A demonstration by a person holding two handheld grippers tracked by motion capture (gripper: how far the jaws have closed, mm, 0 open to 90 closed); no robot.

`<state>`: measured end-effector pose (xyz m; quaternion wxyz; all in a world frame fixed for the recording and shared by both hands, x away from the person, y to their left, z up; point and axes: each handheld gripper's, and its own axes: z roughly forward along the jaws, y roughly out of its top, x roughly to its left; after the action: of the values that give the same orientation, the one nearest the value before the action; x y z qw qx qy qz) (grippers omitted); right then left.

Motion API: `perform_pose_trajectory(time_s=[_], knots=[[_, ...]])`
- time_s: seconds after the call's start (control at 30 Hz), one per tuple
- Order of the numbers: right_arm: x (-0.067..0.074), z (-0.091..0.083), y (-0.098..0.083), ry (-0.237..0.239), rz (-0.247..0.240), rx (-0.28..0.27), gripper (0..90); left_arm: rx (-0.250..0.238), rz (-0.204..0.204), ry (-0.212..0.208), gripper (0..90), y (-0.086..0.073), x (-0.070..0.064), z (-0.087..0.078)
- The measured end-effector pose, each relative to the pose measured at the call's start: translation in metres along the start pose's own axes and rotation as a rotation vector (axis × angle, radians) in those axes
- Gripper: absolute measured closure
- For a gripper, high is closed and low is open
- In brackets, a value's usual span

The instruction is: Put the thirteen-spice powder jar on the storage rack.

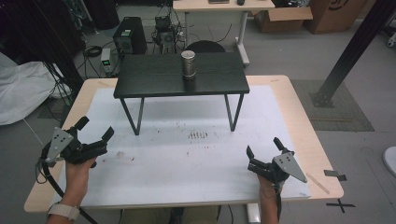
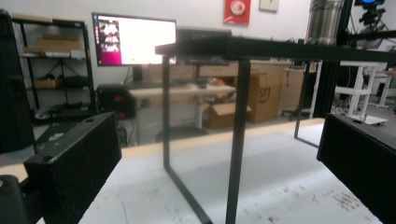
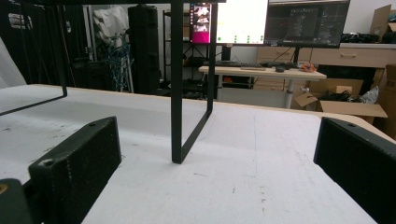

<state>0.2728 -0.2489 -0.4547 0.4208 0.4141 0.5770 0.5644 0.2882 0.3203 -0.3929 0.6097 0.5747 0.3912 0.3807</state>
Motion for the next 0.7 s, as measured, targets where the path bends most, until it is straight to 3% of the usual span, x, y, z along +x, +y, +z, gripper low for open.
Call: perform_pose_trajectory(time_s=[0.27, 0.43, 0.7], knots=[[0.0, 0.0, 0.0, 0.0, 0.001, 0.0, 0.4, 0.027, -0.013, 0.012, 0.2, -0.014, 0.007, -0.005], [0.0, 0.0, 0.0, 0.001, 0.0, 0.002, 0.4, 0.079, 0.002, 0.01, 0.3, -0.022, 0.01, -0.005], [0.0, 0.0, 0.0, -0.001, -0.003, 0.003, 0.4, 0.097, 0.02, 0.029, 0.3, -0.036, 0.013, -0.006]])
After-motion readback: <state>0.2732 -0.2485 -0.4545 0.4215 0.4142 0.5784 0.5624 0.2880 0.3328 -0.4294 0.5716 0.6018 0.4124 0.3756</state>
